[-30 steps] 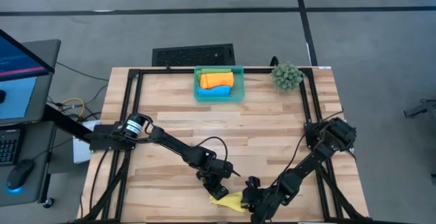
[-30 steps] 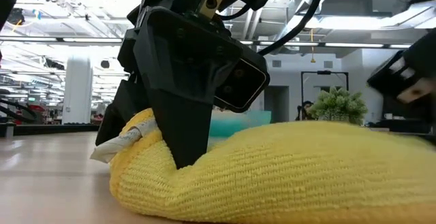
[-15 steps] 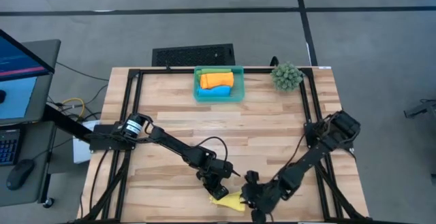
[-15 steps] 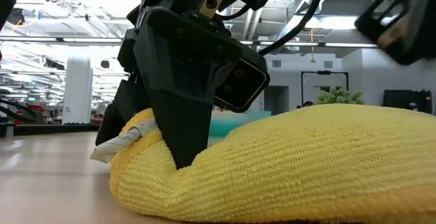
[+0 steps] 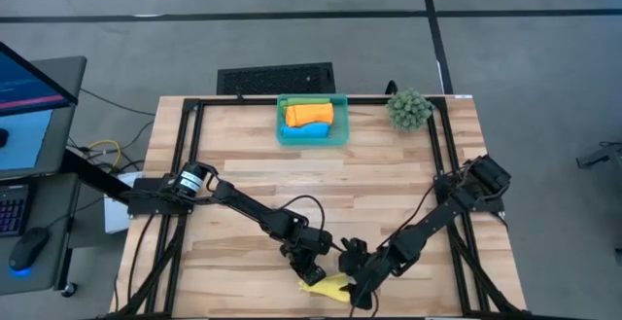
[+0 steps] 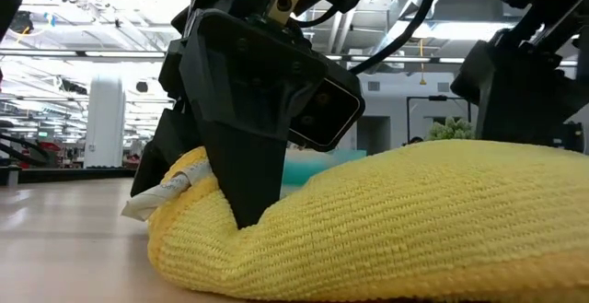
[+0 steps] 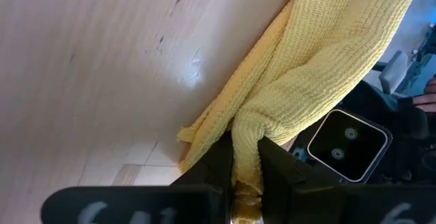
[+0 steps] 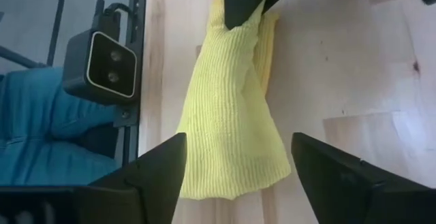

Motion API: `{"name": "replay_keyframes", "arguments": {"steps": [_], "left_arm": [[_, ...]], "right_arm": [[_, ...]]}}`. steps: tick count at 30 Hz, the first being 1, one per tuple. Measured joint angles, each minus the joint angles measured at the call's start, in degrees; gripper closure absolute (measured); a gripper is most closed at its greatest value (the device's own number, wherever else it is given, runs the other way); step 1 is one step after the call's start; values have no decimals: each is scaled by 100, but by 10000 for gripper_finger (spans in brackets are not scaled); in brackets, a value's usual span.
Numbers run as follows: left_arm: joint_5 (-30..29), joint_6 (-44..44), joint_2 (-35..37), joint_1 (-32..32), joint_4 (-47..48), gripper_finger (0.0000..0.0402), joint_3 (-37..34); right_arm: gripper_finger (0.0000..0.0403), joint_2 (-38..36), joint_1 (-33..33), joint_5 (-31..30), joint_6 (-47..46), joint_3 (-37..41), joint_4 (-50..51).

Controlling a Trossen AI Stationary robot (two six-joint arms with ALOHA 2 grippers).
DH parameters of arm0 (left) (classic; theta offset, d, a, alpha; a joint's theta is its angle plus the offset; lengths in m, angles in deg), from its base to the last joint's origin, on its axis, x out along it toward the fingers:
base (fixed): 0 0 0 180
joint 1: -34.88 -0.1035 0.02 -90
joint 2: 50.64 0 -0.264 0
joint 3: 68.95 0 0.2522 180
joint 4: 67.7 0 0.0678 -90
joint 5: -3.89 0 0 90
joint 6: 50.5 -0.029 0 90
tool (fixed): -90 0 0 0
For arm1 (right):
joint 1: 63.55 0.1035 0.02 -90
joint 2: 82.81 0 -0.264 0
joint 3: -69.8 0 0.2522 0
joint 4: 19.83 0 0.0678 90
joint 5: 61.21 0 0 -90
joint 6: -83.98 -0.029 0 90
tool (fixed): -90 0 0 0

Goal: Roll microfiber towels into tight, uniform cylinder then place into a basket
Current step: Roll the yellow towel

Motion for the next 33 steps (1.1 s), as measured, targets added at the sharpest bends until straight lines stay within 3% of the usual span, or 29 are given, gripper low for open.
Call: {"name": "replay_keyframes", "arguments": {"steps": [20, 25, 33], "left_arm": [[4, -74, 0, -2, -45, 370, -7], [-61, -112, 0, -10, -47, 370, -7], [-126, -138, 0, -17, -68, 360, -4]], "right_arm": [[120, 783, -30, 44, -567, -26, -481], [174, 809, 43, 76, -597, -15, -559], [327, 824, 42, 471, -643, -11, -599]]}}
